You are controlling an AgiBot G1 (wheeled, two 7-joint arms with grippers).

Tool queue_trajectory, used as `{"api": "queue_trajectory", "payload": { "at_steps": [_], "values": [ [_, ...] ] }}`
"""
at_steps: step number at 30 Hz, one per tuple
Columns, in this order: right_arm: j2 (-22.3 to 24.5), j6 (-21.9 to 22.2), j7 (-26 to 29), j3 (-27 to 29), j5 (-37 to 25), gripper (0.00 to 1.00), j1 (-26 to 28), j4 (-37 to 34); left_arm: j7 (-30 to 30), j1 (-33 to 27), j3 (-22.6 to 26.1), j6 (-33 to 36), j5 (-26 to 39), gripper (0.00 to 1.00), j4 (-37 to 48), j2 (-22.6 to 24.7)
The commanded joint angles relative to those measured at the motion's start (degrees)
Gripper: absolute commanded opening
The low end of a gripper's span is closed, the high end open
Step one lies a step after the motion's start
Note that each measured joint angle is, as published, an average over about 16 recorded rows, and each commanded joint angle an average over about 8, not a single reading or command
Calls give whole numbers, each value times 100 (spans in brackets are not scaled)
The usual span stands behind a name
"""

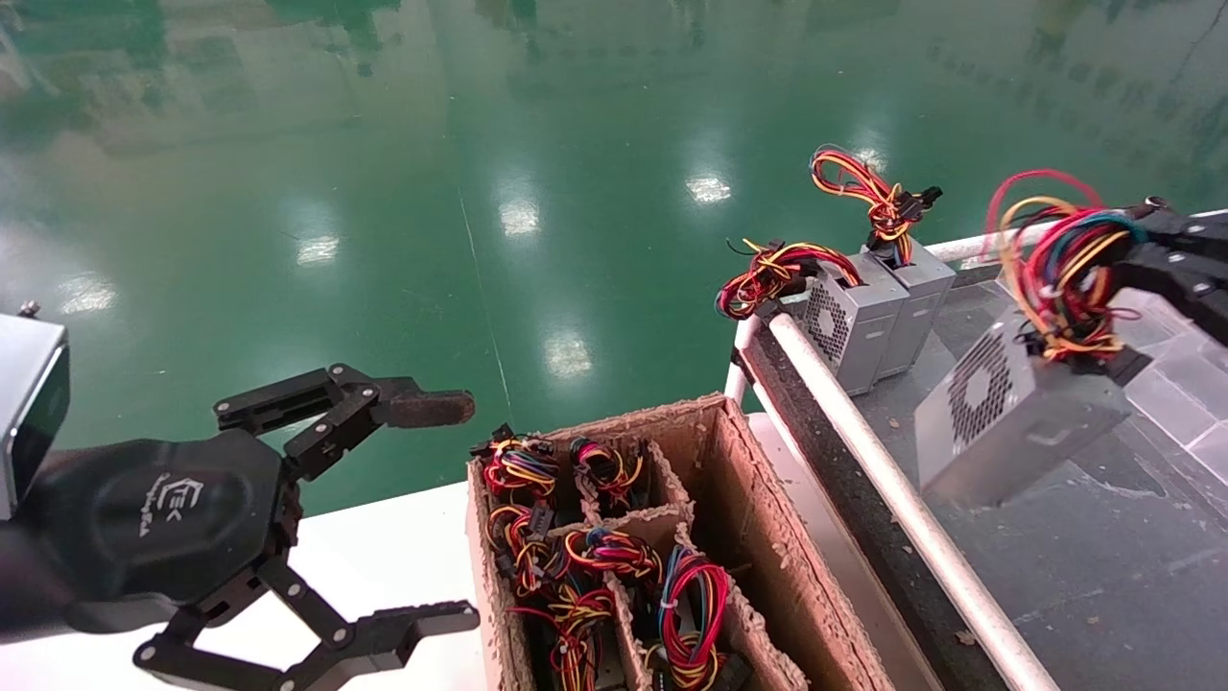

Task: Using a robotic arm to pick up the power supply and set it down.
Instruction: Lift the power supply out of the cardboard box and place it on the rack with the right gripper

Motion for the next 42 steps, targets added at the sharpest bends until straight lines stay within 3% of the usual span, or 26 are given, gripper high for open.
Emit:
{"api": "queue_trajectory", "payload": {
  "at_steps": [1, 14, 22, 31, 42],
  "values": [
    [22, 21, -39, -6, -109, 0, 90, -199, 0, 0, 1, 0, -1, 100, 0, 0],
    [-789, -232, -159, -577, -1421, 0, 1747, -2048, 3, -1, 5, -2, -4, 100, 0, -2],
    [-1465, 189, -412, -977, -2330, 0, 2745, -3279, 4, -2, 8, -4, -6, 100, 0, -3],
    [-1991, 425, -780, -1246, -2848, 0, 3391, -4149, 6, -3, 11, -5, -8, 100, 0, -5],
    [-2356, 490, -1153, -1442, -3169, 0, 3775, -4895, 8, -3, 15, -7, -11, 100, 0, -6]
  ]
}}
